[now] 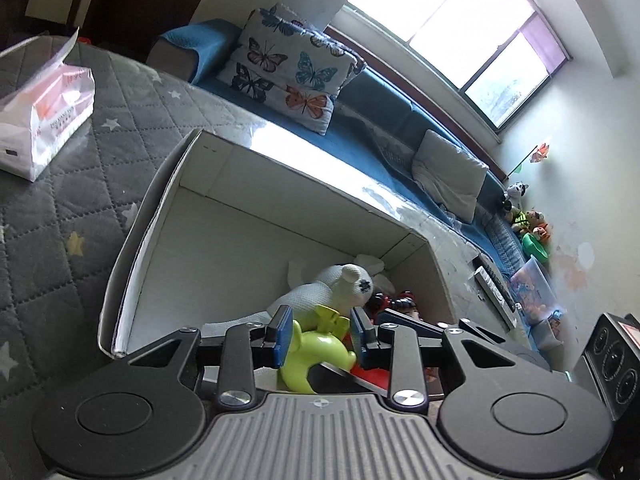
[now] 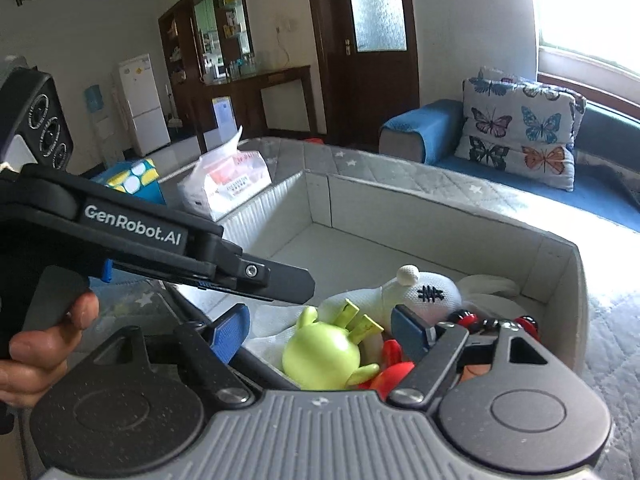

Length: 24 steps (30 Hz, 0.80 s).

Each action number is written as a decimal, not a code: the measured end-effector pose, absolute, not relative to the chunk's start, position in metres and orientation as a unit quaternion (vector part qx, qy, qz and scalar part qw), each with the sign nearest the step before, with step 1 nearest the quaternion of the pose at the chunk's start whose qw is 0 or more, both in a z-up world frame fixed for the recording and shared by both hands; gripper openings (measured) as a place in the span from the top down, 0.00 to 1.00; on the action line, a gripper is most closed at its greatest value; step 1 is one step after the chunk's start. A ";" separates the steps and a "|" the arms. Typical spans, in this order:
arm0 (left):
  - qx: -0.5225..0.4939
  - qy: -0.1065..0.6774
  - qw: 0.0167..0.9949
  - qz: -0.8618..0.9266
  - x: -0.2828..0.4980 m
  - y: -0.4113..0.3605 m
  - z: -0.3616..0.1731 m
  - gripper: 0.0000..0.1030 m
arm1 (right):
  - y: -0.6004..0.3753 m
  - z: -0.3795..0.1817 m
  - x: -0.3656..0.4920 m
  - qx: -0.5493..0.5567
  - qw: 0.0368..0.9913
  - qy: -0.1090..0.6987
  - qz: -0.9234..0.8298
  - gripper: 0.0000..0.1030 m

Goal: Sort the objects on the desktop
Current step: 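Carry the green toy into the shoebox and open the left gripper, then move the left gripper to the tan peanut-shaped toy and grasp it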

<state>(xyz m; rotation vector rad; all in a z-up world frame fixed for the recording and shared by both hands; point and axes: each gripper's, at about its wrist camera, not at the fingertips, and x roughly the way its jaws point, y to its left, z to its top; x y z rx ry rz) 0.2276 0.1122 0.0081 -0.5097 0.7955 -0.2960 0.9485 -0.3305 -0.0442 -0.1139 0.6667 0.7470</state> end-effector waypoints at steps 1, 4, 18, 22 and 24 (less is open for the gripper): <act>-0.244 0.379 0.881 -0.142 0.224 0.111 0.011 0.68 | -0.333 -0.042 0.944 -0.054 0.878 0.315 0.358 0.19; -0.234 0.371 0.887 -0.143 0.213 0.105 0.019 0.68 | -0.343 -0.033 0.929 -0.051 0.883 0.300 0.357 0.19; -0.201 0.350 0.901 -0.161 0.152 0.066 0.030 0.68 | -0.407 -0.028 0.856 -0.044 0.902 0.276 0.328 0.12; -0.194 0.365 0.894 -0.174 0.146 0.049 0.021 0.67 | -0.425 -0.039 0.847 -0.043 0.905 0.289 0.309 0.12; -0.190 0.379 0.888 -0.178 0.145 0.039 0.015 0.67 | -0.434 -0.045 0.845 -0.040 0.907 0.296 0.298 0.11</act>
